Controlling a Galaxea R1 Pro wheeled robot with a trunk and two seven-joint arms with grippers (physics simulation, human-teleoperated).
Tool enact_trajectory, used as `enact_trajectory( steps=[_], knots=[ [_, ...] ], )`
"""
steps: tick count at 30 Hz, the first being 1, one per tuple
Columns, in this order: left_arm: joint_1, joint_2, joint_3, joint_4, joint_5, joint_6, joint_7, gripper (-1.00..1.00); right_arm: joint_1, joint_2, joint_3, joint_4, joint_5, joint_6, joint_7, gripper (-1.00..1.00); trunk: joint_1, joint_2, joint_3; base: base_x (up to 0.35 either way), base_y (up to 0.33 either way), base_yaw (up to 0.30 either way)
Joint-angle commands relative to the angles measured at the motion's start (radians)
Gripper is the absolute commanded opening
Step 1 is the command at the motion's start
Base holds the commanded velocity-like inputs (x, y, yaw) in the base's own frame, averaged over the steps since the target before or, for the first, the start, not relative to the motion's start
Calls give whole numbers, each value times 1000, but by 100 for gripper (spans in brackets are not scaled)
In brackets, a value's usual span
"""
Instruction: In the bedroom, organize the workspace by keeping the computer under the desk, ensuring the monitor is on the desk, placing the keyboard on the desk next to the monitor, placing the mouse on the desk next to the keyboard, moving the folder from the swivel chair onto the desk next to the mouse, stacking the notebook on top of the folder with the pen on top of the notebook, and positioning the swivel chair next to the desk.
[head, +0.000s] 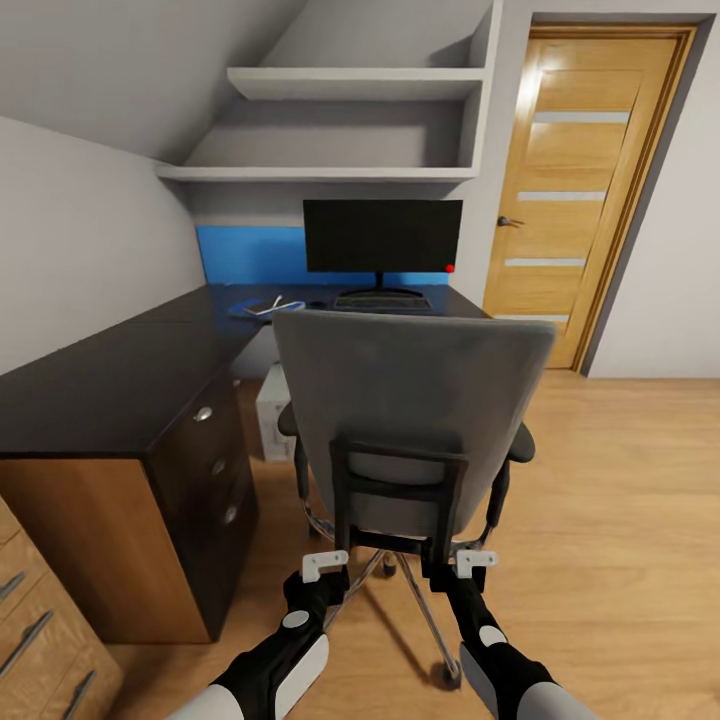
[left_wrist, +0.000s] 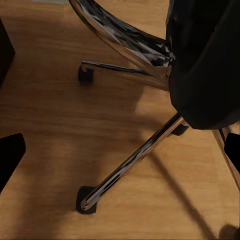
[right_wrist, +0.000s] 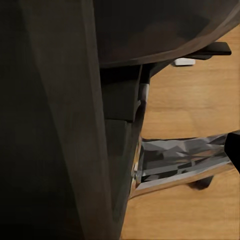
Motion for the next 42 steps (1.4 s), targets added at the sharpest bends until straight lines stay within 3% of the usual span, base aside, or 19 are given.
enact_trajectory(
  steps=[1,42],
  knots=[
    [-1,1,-5,0,3,-7,9,100,-1,0,-15,1,-4,-4,-7,100,0,0,-1,322,0,0],
    [-1,0,-12,17,3,-6,2,100,-1,-1,-15,1,-4,-4,-5,100,0,0,-1,322,0,17]
  ],
)
